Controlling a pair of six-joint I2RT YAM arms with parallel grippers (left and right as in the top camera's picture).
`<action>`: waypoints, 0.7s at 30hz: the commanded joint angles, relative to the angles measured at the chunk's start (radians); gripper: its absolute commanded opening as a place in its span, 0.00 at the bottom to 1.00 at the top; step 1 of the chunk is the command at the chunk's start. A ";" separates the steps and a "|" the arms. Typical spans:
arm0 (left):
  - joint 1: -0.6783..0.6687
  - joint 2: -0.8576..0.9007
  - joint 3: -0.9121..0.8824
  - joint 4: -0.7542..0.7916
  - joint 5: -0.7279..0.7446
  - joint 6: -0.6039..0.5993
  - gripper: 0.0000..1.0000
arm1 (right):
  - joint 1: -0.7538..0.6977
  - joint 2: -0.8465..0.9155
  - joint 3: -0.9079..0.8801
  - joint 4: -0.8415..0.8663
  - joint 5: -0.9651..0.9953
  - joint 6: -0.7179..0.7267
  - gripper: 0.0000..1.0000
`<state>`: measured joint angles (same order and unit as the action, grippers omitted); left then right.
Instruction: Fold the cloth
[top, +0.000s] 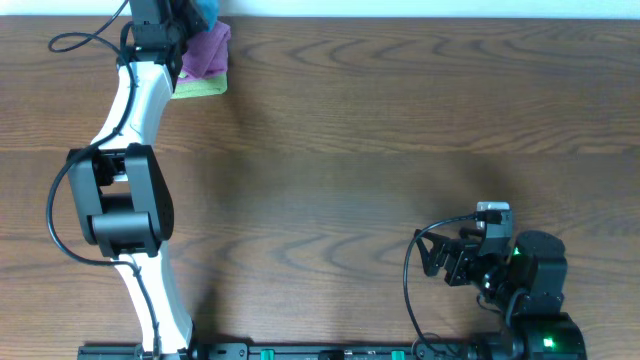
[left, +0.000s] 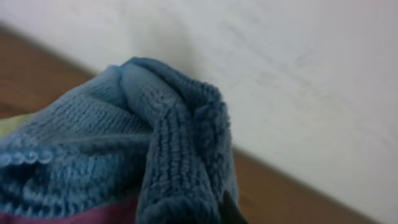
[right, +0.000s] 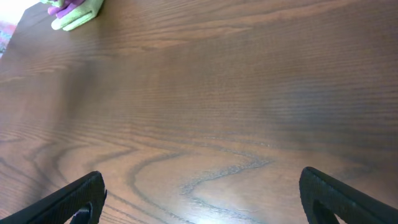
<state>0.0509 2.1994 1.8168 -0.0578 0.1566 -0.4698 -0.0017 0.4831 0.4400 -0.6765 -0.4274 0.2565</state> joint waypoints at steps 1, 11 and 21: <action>0.009 0.006 0.015 -0.036 -0.041 0.042 0.06 | -0.006 -0.005 -0.006 -0.001 -0.010 0.013 0.99; 0.009 0.006 0.015 -0.127 -0.064 0.049 0.06 | -0.006 -0.005 -0.006 -0.001 -0.010 0.013 0.99; 0.009 0.006 0.015 -0.209 -0.090 0.052 0.06 | -0.006 -0.005 -0.006 -0.001 -0.010 0.013 0.99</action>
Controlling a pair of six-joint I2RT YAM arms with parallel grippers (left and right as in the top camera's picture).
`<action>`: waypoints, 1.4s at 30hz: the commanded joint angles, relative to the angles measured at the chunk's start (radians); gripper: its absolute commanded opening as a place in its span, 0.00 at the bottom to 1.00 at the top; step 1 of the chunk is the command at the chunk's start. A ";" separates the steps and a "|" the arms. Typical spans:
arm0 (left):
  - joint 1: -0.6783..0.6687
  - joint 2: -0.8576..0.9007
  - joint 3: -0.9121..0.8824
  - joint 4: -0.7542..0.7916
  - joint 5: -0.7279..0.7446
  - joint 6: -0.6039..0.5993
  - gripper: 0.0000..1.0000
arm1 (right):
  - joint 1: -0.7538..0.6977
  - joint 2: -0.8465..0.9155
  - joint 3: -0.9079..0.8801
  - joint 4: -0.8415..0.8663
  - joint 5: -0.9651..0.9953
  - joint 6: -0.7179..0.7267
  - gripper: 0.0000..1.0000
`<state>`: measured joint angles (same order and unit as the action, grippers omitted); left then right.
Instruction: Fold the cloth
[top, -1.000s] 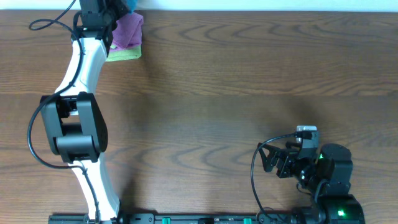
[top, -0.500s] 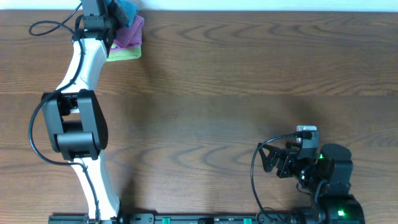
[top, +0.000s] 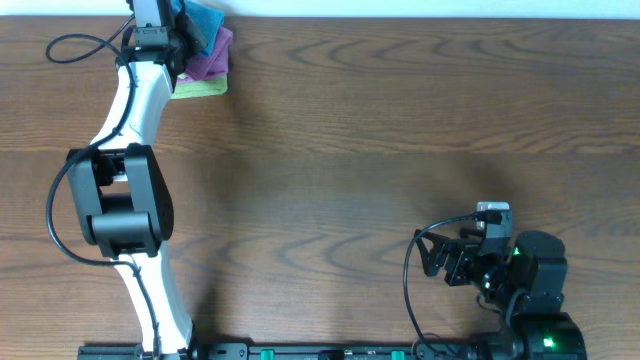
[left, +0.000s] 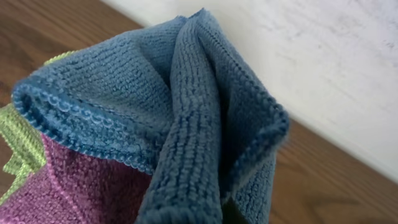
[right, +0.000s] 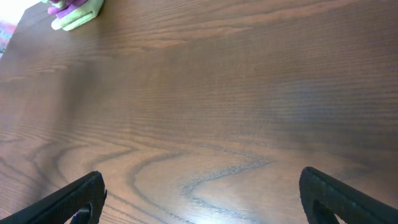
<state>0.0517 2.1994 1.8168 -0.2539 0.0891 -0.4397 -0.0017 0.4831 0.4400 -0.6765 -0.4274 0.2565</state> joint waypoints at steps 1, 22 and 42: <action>0.008 0.006 0.015 -0.021 -0.023 0.026 0.06 | -0.006 -0.005 -0.006 -0.001 -0.010 0.013 0.99; 0.008 0.006 0.015 -0.124 -0.119 0.104 0.09 | -0.006 -0.005 -0.006 -0.001 -0.010 0.013 0.99; 0.010 -0.042 0.015 -0.212 -0.206 0.105 0.77 | -0.006 -0.005 -0.006 -0.001 -0.010 0.013 0.99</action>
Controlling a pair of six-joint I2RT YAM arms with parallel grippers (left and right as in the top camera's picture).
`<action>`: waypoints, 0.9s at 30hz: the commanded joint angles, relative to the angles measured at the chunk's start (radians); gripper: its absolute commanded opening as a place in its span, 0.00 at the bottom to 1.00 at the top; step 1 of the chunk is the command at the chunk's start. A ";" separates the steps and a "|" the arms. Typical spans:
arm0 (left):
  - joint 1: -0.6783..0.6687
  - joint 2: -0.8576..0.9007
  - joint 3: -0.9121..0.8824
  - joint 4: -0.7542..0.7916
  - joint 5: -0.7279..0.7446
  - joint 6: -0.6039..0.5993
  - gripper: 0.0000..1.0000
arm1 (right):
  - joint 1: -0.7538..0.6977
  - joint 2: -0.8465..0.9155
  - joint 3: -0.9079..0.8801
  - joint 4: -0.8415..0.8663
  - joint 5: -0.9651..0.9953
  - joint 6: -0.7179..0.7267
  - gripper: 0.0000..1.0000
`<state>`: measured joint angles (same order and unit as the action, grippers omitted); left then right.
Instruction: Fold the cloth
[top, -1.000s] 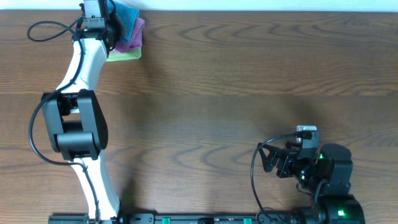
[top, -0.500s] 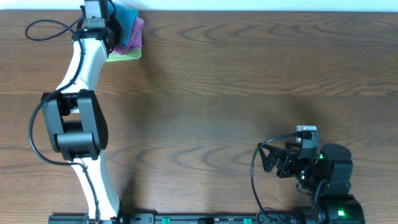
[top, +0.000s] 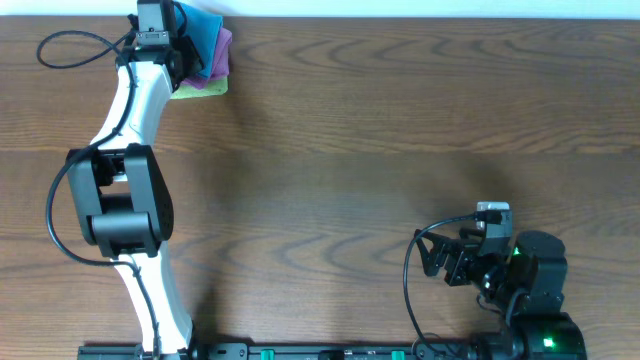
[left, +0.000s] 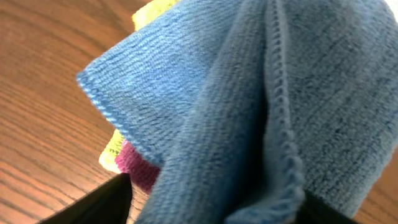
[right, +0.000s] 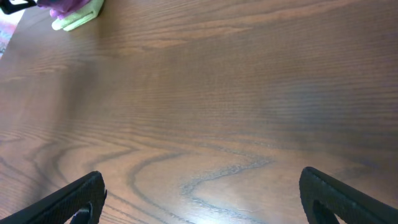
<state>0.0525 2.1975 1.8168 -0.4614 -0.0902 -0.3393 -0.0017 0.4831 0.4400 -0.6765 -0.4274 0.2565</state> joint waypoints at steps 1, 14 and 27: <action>0.010 -0.047 0.015 -0.005 -0.027 0.004 0.80 | -0.006 -0.005 -0.006 -0.001 -0.010 0.013 0.99; 0.017 -0.138 0.015 -0.014 -0.025 0.004 0.97 | -0.006 -0.005 -0.006 -0.001 -0.010 0.013 0.99; 0.017 -0.204 0.015 -0.004 0.125 -0.003 0.52 | -0.006 -0.005 -0.006 -0.001 -0.010 0.013 0.99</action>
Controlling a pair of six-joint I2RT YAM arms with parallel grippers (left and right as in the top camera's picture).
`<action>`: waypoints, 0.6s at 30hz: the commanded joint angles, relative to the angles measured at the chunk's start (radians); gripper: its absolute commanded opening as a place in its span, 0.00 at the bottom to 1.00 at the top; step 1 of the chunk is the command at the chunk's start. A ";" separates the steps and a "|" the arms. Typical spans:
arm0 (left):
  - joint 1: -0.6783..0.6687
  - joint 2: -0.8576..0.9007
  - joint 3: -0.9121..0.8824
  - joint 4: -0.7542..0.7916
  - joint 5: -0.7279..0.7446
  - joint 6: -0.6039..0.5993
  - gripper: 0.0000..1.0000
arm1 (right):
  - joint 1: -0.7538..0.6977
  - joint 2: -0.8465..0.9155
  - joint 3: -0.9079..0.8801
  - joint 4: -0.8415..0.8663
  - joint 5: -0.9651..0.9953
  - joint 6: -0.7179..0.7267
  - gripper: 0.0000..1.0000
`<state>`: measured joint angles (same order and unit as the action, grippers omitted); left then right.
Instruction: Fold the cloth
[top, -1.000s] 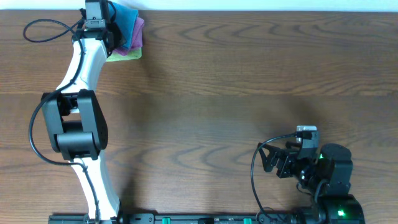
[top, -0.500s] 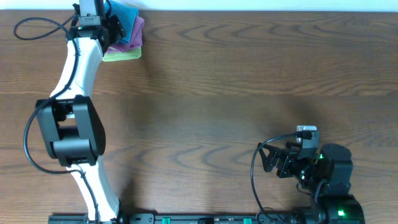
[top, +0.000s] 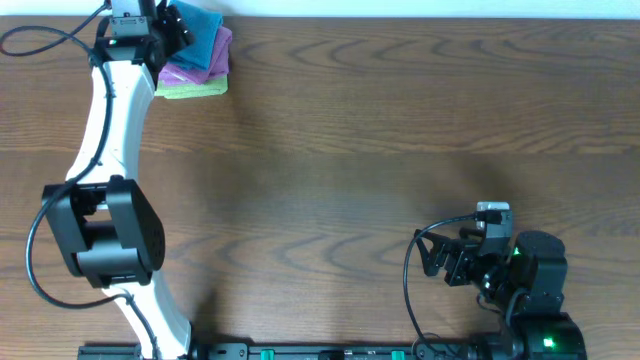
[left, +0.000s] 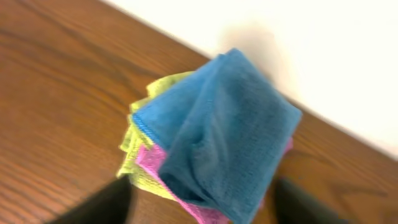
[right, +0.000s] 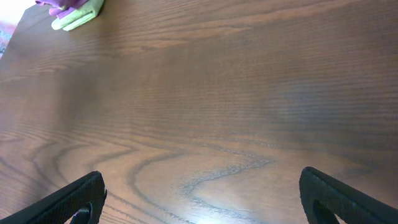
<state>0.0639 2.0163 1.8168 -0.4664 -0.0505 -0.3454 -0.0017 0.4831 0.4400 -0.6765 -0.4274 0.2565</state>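
A folded blue cloth (top: 201, 22) lies on top of a pink cloth (top: 208, 57), which rests on a yellow-green cloth (top: 190, 90), at the far left back of the table. In the left wrist view the blue cloth (left: 219, 127) covers most of the pink cloth (left: 151, 163) and the yellow-green cloth (left: 138, 140). My left gripper (top: 168, 22) stands open just left of the stack, holding nothing, its fingers (left: 106, 202) blurred. My right gripper (right: 205, 202) is open over bare wood at the front right.
The wooden table's (top: 380, 150) back edge meets a white wall (left: 323, 56) right behind the stack. The left arm (top: 105, 120) stretches along the table's left side. The right arm's base (top: 535, 300) sits at the front right.
My left gripper has drawn back to the left, away from the stack. The blue cloth, which filled the wrist view between open fingers, now lies flat on the pink cloth.
First the blue cloth was bunched close up against the left wrist camera, over the stack. Then it stood rumpled on the pink cloth. Later it hung between open fingers. Now it lies folded on the stack with the gripper clear. My right arm stayed still.
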 joint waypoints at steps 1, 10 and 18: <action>0.005 -0.023 0.015 0.002 0.108 -0.009 0.40 | -0.006 -0.005 -0.006 -0.001 -0.010 0.013 0.99; -0.001 -0.008 0.015 0.083 0.143 -0.063 0.06 | -0.006 -0.005 -0.006 -0.001 -0.010 0.013 0.99; -0.007 0.066 0.015 0.170 0.156 -0.063 0.06 | -0.006 -0.005 -0.006 -0.001 -0.010 0.013 0.99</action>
<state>0.0616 2.0312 1.8168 -0.3080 0.0952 -0.3969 -0.0017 0.4831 0.4400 -0.6765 -0.4274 0.2565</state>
